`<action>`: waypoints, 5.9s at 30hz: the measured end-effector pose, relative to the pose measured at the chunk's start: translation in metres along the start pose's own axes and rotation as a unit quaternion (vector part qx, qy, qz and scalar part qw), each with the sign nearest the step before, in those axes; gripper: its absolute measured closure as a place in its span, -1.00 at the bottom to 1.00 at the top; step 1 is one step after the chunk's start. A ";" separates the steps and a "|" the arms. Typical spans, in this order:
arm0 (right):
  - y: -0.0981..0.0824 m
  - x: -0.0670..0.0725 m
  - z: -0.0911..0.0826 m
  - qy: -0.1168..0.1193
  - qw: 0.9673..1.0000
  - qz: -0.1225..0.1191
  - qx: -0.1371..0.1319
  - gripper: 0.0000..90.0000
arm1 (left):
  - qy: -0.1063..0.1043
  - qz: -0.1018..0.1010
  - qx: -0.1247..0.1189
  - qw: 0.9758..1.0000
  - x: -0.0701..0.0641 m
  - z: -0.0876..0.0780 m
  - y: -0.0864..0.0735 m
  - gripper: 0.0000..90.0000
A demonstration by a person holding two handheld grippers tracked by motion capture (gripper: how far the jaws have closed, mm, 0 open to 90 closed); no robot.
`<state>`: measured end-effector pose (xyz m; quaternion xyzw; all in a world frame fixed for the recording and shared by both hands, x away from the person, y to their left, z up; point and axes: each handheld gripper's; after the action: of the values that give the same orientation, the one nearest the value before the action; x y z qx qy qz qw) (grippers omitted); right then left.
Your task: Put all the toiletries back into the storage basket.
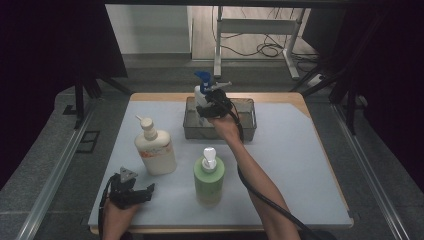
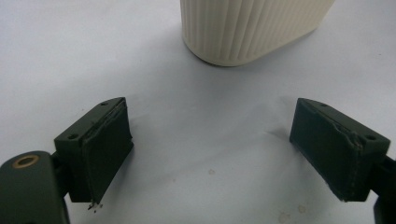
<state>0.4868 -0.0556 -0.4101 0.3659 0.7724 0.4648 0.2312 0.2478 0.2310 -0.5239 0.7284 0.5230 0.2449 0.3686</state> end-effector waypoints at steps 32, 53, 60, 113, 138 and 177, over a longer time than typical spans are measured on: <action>-0.006 -0.007 -0.027 0.036 0.999 0.000 -0.023 -0.57 | 0.000 0.000 -0.001 1.000 0.000 0.000 0.000 -0.73; -0.048 -0.027 -0.045 0.080 0.997 0.016 0.016 -0.12 | 0.000 0.000 0.000 1.000 0.000 0.000 0.000 -0.73; -0.048 -0.042 -0.051 0.066 0.997 0.044 0.018 0.38 | 0.000 0.001 0.000 1.000 0.000 0.000 0.000 -0.73; -0.053 -0.033 0.008 0.032 0.993 0.059 0.094 1.00 | 0.000 -0.002 -0.002 1.000 -0.001 0.000 0.000 -0.73; -0.050 -0.013 0.022 0.046 0.993 0.051 0.098 0.99 | 0.000 -0.002 -0.002 1.000 -0.001 0.000 0.000 -0.73; -0.045 0.001 0.023 0.061 0.993 0.039 0.089 0.92 | 0.000 -0.001 -0.002 1.000 -0.001 0.000 0.000 -0.73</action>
<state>0.4864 -0.0554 -0.4610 0.3855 0.8088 0.4242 0.1316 0.2479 0.2303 -0.5241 0.7272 0.5236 0.2456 0.3697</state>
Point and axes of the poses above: each handheld gripper's, and its own axes: z roughly forward along the jaws, y roughly out of its top, x roughly to its left, and after that the axes turned 10 degrees about -x, right-handed
